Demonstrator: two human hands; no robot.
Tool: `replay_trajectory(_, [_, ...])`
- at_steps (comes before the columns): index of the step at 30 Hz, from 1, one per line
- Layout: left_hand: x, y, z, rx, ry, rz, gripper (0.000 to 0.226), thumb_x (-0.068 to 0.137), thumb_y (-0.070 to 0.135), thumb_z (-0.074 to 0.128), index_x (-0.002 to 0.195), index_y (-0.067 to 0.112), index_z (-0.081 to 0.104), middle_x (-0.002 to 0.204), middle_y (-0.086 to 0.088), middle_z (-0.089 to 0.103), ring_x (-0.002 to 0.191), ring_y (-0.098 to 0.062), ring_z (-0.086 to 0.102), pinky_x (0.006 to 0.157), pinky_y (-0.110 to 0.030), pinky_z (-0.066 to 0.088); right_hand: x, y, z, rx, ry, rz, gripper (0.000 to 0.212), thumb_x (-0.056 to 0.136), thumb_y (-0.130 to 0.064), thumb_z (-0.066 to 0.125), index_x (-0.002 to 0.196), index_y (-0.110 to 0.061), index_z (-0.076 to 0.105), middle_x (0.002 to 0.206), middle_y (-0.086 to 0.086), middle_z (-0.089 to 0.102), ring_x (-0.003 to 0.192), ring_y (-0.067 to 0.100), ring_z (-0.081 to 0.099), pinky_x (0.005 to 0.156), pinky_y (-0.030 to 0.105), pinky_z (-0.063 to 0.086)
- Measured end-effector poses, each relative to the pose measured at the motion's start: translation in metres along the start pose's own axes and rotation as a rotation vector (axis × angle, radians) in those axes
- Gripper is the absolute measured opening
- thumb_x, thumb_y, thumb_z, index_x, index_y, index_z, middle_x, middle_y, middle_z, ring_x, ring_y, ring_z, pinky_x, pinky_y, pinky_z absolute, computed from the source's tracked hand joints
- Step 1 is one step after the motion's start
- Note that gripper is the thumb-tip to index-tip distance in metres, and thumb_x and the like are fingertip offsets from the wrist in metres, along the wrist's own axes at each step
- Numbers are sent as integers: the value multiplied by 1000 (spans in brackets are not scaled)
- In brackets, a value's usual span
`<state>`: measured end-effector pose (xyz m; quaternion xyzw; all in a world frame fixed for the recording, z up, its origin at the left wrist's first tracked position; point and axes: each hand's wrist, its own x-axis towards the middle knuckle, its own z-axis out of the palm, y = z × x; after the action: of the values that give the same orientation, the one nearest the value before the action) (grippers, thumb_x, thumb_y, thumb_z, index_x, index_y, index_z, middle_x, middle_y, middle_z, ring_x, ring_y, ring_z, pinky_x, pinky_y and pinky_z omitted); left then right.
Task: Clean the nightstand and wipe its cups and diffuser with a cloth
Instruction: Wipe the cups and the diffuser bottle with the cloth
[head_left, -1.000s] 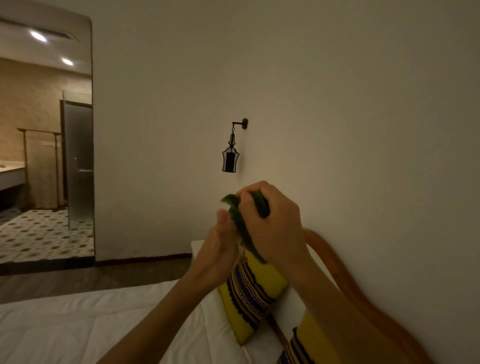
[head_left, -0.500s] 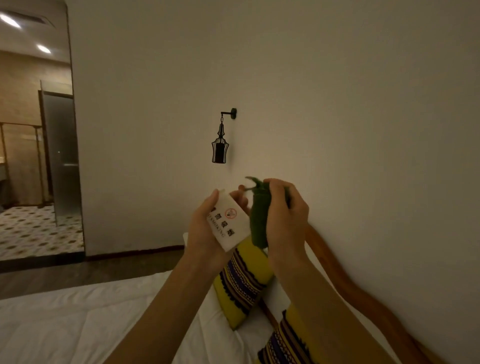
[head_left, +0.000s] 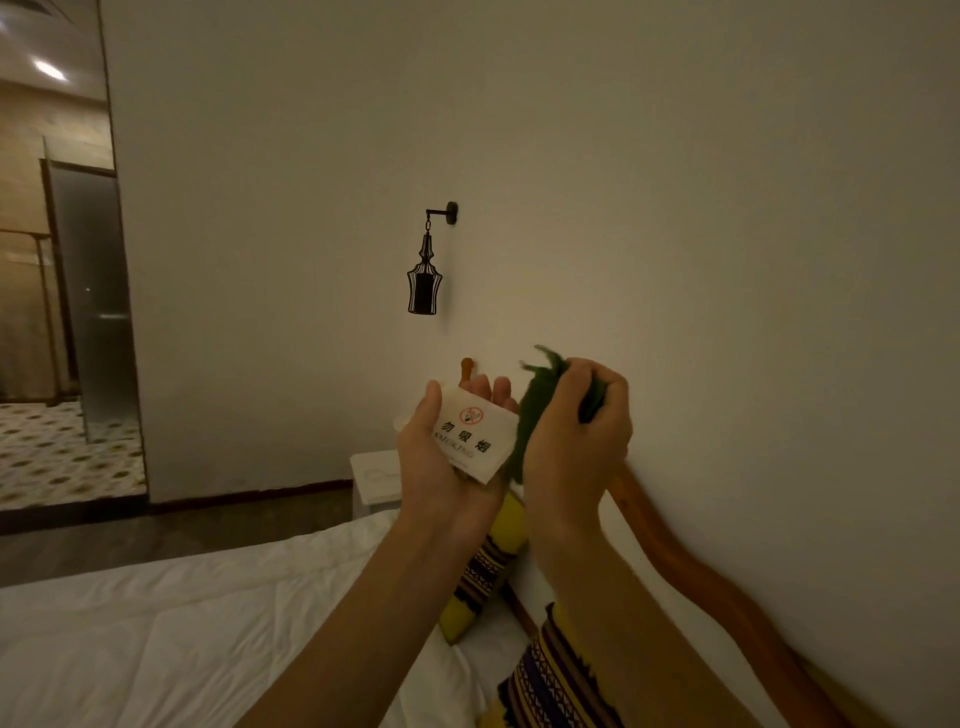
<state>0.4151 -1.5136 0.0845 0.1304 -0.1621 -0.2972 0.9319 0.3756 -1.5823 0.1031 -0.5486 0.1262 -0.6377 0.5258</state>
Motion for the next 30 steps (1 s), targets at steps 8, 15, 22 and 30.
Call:
replay_trajectory(8, [2, 26, -17, 278, -190, -154, 22, 93, 29, 50, 97, 15, 67, 92, -8, 65, 78, -23, 66, 68, -32, 57, 18, -22, -9, -78, -684, 243, 14, 99, -35, 56, 100, -25, 66, 97, 5, 69, 87, 24, 71, 66, 35, 63])
replay_trajectory(15, [-3, 33, -30, 214, -393, -257, 37, 66, 17, 84, 101, 14, 69, 98, -9, 67, 97, -27, 61, 99, -46, 46, 26, -24, 13, -241, -807, 128, 16, 97, -39, 59, 98, -26, 68, 93, 0, 69, 86, 21, 70, 76, 41, 63])
replay_trajectory(22, [-14, 21, -28, 250, -463, -368, 26, 81, 1, 60, 104, 2, 72, 105, -24, 70, 106, -43, 66, 96, -60, 48, 45, -14, 29, -98, -629, 309, 15, 94, -36, 64, 95, -21, 67, 99, 11, 69, 93, 33, 71, 78, 48, 63])
replay_trajectory(30, [15, 8, -16, 400, 97, -68, 67, 94, 63, 35, 117, 8, 66, 107, -16, 63, 94, -28, 61, 80, -37, 50, 8, 11, 27, -319, -483, -355, 5, 101, -31, 55, 97, -28, 57, 94, -9, 56, 84, -5, 56, 72, 4, 44])
